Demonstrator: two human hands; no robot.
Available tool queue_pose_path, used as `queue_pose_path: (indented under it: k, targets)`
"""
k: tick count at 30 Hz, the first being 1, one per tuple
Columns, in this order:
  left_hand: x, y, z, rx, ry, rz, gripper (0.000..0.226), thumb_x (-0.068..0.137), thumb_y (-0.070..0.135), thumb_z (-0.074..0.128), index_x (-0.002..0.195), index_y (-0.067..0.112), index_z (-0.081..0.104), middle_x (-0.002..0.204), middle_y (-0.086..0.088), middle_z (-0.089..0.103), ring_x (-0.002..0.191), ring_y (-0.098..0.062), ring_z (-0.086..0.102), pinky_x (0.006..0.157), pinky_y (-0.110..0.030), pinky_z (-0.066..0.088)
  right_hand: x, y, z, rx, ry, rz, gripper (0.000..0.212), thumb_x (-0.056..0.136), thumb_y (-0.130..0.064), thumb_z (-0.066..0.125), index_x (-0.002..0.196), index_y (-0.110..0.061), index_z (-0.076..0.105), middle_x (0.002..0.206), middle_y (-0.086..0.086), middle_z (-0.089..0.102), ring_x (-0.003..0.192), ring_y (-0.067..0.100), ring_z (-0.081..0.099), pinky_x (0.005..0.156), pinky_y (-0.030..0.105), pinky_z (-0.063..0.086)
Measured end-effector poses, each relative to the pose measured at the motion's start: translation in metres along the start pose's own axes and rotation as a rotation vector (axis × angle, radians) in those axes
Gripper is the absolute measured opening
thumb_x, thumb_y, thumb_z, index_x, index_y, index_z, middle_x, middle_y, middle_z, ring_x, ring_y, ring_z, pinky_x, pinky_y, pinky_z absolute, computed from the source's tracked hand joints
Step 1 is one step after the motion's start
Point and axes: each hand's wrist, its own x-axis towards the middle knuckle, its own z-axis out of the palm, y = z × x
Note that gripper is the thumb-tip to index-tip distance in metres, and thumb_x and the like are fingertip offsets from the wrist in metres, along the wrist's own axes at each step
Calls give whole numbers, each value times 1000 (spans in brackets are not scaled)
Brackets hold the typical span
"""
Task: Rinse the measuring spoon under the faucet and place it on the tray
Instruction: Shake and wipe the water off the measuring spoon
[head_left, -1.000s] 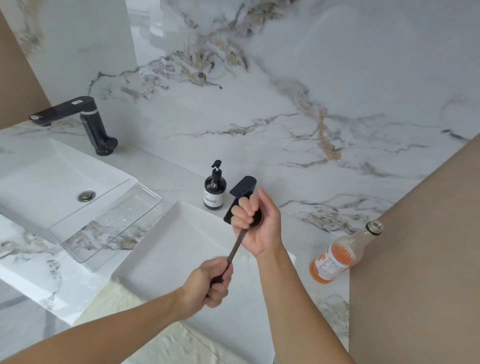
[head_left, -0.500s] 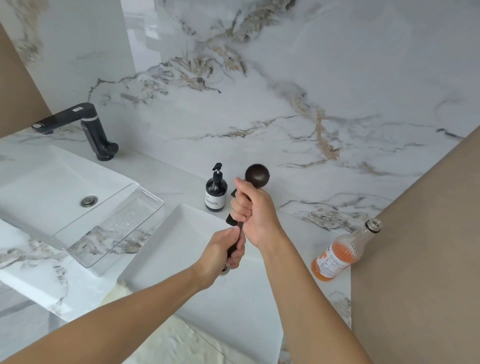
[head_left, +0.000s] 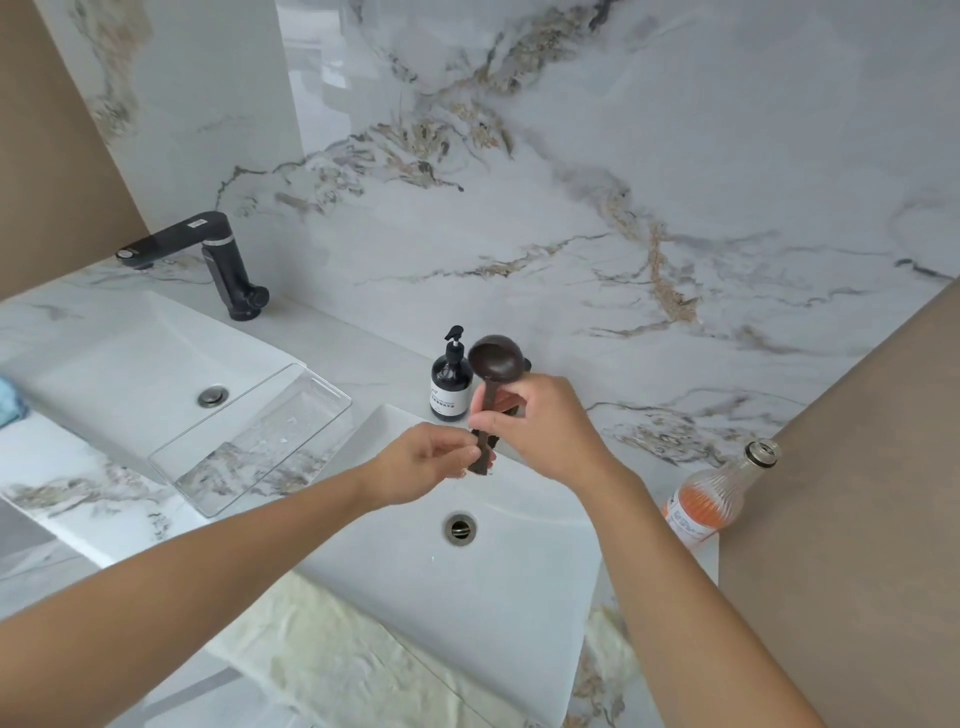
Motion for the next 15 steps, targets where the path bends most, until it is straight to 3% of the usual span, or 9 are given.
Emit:
queue_pose_path:
  k: [4,6,10,12,15]
  targets:
    - [4,8,-7,162,93,91,20,98,12,57,104,7,76,105,-12,76,103,-24,70,94,-34,53,-8,-2,1,26,64,1,4,75,-13,75,74,-16,74,70,3,75,68,19,72,75,36,60]
    - [6,14,-8,221,151,129,22,98,16,58,108,8,75,108,-11,76,106,-24,70,97,-37,53,-8,-3,-2,20,138,-10,5,74,-17,77,73,-21,73,70,1,74,71,16,71,76,38,60]
    - [9,17,-8,447,102,187,21,98,23,57,102,20,77,101,0,77,96,-20,69,91,-44,53,-12,-3,-3,-4,98,6,6,73,-17,77,72,-22,73,70,0,74,73,14,70,77,40,59]
    - [11,22,-9,366,97,111,20,98,22,58,104,30,76,104,5,78,97,-13,70,91,-39,53,-9,-2,-5,61,145,2,8,71,-17,79,71,-21,73,70,-1,74,71,13,71,73,34,60]
    - [13,24,-9,389,18,87,21,97,16,58,106,21,76,106,-3,77,97,-19,70,90,-40,55,-10,1,-5,73,142,5,11,71,-14,81,71,-23,74,70,-3,76,68,6,71,65,13,53]
